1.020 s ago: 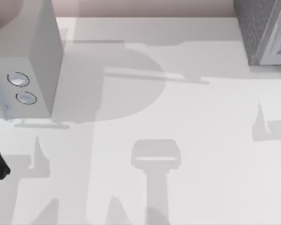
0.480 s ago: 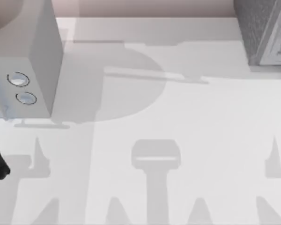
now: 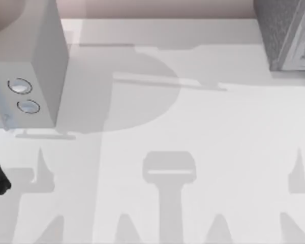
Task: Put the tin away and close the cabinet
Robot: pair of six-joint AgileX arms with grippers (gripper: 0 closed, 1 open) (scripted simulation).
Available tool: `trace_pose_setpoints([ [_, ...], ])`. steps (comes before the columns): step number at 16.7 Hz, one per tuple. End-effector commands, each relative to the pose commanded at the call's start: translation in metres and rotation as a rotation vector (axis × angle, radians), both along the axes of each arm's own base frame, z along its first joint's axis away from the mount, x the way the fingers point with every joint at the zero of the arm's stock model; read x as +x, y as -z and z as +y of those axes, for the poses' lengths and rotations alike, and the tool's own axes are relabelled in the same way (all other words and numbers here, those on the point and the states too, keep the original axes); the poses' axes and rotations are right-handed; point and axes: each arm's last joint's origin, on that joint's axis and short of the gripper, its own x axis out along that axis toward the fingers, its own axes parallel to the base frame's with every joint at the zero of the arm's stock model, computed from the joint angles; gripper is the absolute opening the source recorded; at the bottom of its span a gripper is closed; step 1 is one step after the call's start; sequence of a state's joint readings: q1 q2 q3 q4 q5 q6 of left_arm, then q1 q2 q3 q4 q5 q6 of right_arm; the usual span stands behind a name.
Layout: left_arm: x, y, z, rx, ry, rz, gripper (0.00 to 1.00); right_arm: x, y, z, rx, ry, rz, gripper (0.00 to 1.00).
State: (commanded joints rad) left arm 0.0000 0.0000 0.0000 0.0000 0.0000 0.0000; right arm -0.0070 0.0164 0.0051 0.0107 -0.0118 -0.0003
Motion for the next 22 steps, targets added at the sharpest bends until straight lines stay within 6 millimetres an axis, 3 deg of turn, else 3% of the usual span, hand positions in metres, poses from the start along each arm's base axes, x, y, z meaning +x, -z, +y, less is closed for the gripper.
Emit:
trace_pose_setpoints([
  [6,0.0,0.0,0.0,0.0,0.0,0.0,1.0,0.016,-0.027,-0.019,-0.008,-0.002,-0.044,1.0],
  [11,0.0,0.0,0.0,0.0,0.0,0.0,1.0,0.045,-0.043,-0.067,-0.02,0.005,-0.035,1.0],
  [14,0.0,0.0,0.0,0.0,0.0,0.0,1.0,0.058,-0.038,-0.109,-0.017,0.006,-0.018,1.0],
  [18,0.0,0.0,0.0,0.0,0.0,0.0,1.0,0.058,-0.018,-0.163,-0.007,0.005,-0.001,1.0],
  [22,0.0,0.0,0.0,0.0,0.0,0.0,1.0,0.05,-0.001,-0.195,-0.001,0.002,0.004,1.0],
])
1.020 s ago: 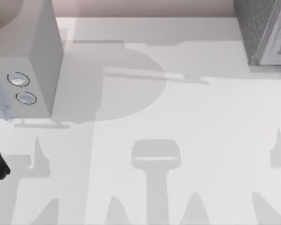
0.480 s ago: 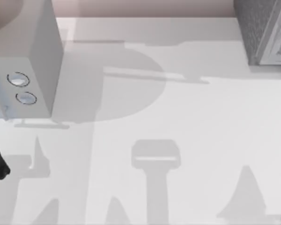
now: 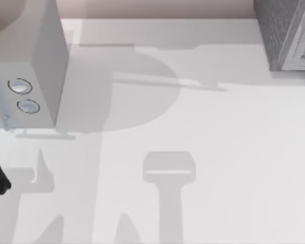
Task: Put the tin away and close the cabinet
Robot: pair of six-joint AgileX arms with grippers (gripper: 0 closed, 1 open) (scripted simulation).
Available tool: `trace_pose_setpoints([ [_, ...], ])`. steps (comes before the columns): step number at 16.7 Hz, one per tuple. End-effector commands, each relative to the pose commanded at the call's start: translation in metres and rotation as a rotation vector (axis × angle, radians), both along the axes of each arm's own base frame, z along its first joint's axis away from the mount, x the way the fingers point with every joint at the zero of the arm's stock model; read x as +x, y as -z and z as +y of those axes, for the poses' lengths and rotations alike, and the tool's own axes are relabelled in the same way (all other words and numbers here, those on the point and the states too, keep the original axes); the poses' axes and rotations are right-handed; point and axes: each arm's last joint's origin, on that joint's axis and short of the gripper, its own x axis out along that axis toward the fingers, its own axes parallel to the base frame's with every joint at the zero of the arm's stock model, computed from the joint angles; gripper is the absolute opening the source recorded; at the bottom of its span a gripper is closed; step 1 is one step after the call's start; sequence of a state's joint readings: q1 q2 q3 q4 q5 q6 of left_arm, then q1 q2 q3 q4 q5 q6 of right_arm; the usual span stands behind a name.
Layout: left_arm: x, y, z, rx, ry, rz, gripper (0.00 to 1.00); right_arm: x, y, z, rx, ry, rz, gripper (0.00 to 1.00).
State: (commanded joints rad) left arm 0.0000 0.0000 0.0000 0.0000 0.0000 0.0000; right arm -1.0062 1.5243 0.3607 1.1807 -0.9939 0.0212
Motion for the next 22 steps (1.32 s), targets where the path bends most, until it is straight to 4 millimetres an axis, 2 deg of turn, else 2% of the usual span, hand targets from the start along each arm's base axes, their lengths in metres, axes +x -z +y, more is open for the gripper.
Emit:
trace_pose_setpoints([
  [8,0.0,0.0,0.0,0.0,0.0,0.0,1.0,-0.001,0.002,-0.005,0.004,-0.004,0.003,1.0],
  [12,0.0,0.0,0.0,0.0,0.0,0.0,1.0,0.012,-0.024,-0.028,0.003,-0.01,0.001,1.0],
  [16,0.0,0.0,0.0,0.0,0.0,0.0,1.0,0.028,-0.078,-0.059,0.018,-0.007,0.01,1.0],
  [19,0.0,0.0,0.0,0.0,0.0,0.0,1.0,0.034,-0.137,-0.074,0.032,-0.003,0.018,1.0],
  [22,0.0,0.0,0.0,0.0,0.0,0.0,1.0,0.033,-0.203,-0.072,0.038,0.001,0.022,1.0],
])
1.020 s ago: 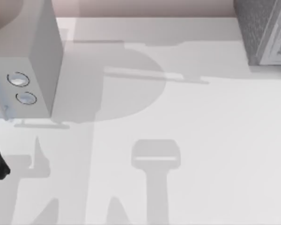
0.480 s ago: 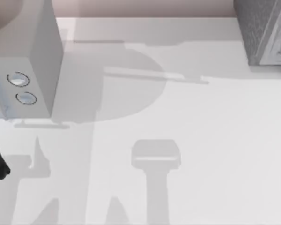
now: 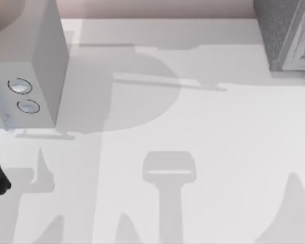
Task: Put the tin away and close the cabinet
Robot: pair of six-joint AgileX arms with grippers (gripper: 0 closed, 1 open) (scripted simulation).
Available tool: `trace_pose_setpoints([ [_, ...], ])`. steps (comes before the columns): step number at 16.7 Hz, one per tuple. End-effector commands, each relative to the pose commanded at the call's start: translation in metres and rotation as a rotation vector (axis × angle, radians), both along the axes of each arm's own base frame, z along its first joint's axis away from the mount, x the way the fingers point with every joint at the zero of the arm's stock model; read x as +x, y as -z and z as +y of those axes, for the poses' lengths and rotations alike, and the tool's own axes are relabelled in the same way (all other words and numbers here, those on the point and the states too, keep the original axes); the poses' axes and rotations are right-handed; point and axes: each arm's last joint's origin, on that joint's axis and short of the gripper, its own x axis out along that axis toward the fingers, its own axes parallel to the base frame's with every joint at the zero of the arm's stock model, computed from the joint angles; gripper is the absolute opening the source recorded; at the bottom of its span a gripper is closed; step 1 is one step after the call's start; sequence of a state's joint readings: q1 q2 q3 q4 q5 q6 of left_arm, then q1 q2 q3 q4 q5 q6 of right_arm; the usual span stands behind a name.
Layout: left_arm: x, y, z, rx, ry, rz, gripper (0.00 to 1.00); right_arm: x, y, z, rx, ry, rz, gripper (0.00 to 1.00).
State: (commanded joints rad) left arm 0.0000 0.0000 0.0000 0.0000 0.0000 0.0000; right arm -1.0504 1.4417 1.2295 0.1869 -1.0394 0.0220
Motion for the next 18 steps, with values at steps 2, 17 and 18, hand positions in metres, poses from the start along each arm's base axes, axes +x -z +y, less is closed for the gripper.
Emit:
trace_pose_setpoints([
  [2,0.0,0.0,0.0,0.0,0.0,0.0,1.0,-0.005,-0.043,0.01,-0.002,0.001,-0.001,1.0],
  [17,0.0,0.0,0.0,0.0,0.0,0.0,1.0,-0.033,-0.143,0.07,-0.035,-0.002,-0.021,1.0],
  [18,0.0,0.0,0.0,0.0,0.0,0.0,1.0,-0.029,-0.144,0.073,-0.034,-0.004,-0.022,1.0],
])
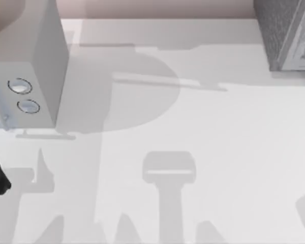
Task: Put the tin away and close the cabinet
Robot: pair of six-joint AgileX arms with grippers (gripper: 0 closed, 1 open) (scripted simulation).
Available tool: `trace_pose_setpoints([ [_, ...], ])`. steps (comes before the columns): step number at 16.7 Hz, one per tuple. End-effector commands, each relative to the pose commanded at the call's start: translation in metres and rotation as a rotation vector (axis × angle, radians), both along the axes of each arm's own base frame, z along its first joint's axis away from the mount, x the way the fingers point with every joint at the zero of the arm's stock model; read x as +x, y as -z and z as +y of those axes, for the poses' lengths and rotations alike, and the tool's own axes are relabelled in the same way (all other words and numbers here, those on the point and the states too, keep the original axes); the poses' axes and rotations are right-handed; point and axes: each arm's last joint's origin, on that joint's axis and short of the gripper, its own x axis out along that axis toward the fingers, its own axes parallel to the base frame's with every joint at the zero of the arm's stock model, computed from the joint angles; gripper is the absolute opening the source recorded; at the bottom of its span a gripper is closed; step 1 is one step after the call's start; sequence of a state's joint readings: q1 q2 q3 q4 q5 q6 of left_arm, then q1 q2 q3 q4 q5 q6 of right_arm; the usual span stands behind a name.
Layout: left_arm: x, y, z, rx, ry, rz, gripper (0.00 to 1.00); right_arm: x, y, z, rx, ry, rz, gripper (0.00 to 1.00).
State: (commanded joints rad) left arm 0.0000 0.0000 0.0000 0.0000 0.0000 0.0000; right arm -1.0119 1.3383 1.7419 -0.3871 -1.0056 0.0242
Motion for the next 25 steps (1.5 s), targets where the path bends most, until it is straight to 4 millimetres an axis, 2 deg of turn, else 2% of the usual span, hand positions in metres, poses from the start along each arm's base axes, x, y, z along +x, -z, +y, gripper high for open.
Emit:
trace_pose_setpoints([
  [3,0.0,0.0,0.0,0.0,0.0,0.0,1.0,0.02,-0.001,0.018,0.005,-0.003,-0.005,1.0],
  [6,0.0,0.0,0.0,0.0,0.0,0.0,1.0,0.047,-0.001,0.049,0.016,-0.001,-0.007,1.0],
  [10,0.0,0.0,0.0,0.0,0.0,0.0,1.0,0.08,0.001,0.108,0.029,0.004,-0.003,1.0],
  [13,0.0,0.0,0.0,0.0,0.0,0.0,1.0,0.094,0.003,0.16,0.03,0.007,0.006,1.0],
  [17,0.0,0.0,0.0,0.0,0.0,0.0,1.0,0.093,0.004,0.226,0.018,0.008,0.014,1.0],
  [20,0.0,0.0,0.0,0.0,0.0,0.0,1.0,0.082,0.003,0.265,0.006,0.006,0.012,1.0],
  [23,0.0,0.0,0.0,0.0,0.0,0.0,1.0,0.071,0.001,0.289,0.0,0.003,0.005,1.0],
  [25,0.0,0.0,0.0,0.0,0.0,0.0,1.0,0.067,0.0,0.294,-0.001,0.002,0.002,1.0],
])
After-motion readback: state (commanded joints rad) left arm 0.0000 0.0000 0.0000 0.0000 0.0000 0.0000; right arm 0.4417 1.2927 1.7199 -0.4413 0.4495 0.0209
